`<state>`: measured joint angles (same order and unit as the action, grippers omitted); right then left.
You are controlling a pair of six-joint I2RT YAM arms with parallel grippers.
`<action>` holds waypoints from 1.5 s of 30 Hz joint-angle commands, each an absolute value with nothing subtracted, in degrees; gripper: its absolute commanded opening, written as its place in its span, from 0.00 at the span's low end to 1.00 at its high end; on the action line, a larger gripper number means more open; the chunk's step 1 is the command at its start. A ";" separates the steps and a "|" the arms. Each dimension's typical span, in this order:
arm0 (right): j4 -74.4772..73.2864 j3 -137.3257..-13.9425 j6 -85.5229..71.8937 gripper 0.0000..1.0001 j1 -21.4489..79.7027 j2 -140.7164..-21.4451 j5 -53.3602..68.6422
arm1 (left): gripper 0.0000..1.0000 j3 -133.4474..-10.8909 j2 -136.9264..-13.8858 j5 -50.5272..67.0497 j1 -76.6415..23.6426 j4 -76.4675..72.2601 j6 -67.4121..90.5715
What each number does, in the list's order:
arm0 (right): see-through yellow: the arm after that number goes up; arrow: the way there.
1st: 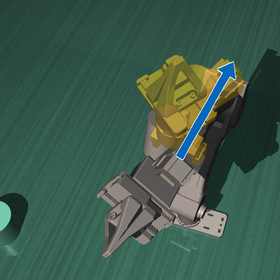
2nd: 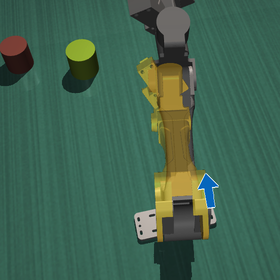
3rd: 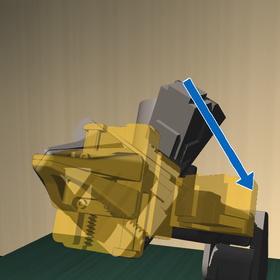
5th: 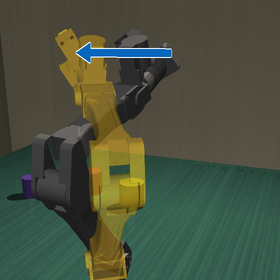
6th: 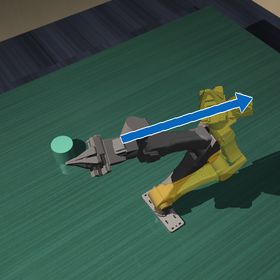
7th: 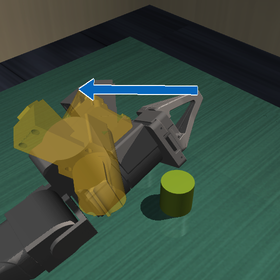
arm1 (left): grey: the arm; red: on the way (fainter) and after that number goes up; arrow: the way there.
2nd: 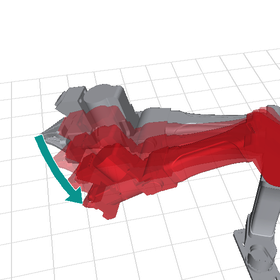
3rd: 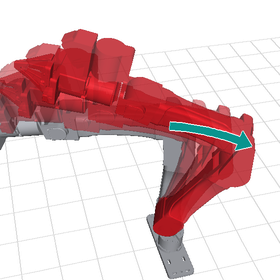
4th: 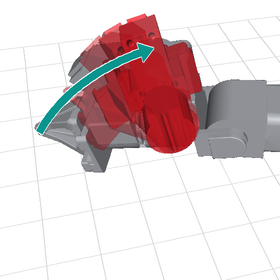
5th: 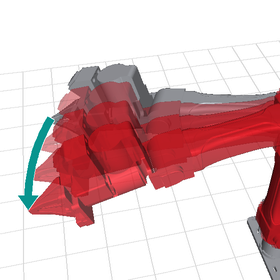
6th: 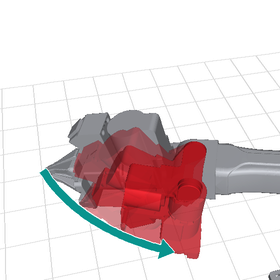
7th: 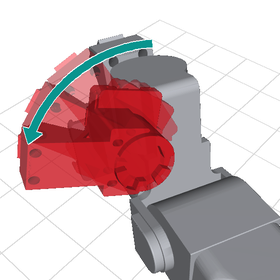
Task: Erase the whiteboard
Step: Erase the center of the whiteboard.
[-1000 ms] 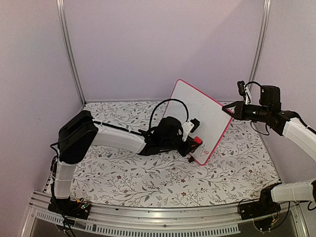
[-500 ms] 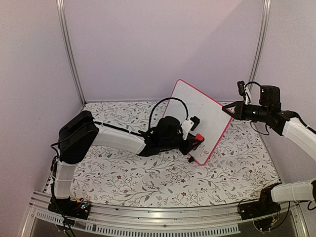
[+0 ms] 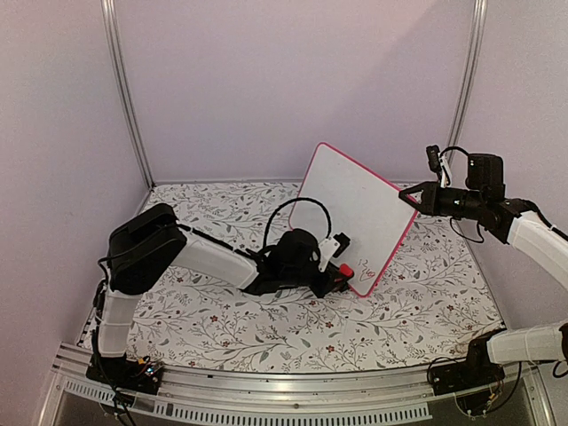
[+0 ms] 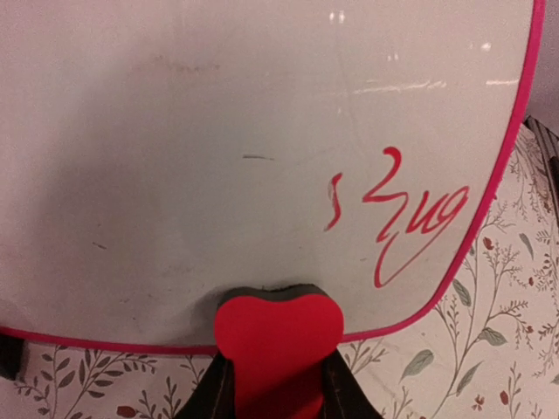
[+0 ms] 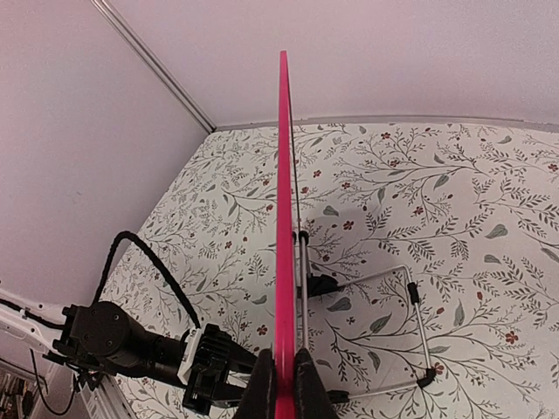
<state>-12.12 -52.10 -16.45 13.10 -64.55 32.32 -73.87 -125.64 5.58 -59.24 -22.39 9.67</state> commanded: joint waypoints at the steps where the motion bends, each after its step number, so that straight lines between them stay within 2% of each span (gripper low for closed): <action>1: -19.13 -50.11 -16.69 0.00 14.52 -66.62 36.43 | 0.00 -75.74 -126.74 5.65 -59.05 -22.95 9.75; 11: -18.93 -49.48 -16.87 0.00 14.58 -66.09 36.61 | 0.00 -83.83 -126.55 4.96 -59.75 -21.98 8.10; 25: -19.05 -49.64 -16.88 0.00 14.59 -66.01 36.56 | 0.00 -88.11 -125.83 4.25 -59.76 -21.27 6.64; 45: -18.92 -49.83 -16.79 0.00 14.57 -66.44 36.52 | 0.00 -72.75 -126.25 3.81 -60.32 -25.71 9.55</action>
<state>-11.46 -52.03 -16.62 12.86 -64.64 32.25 -73.52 -126.04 4.25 -60.01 -23.09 8.71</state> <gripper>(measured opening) 0.030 0.243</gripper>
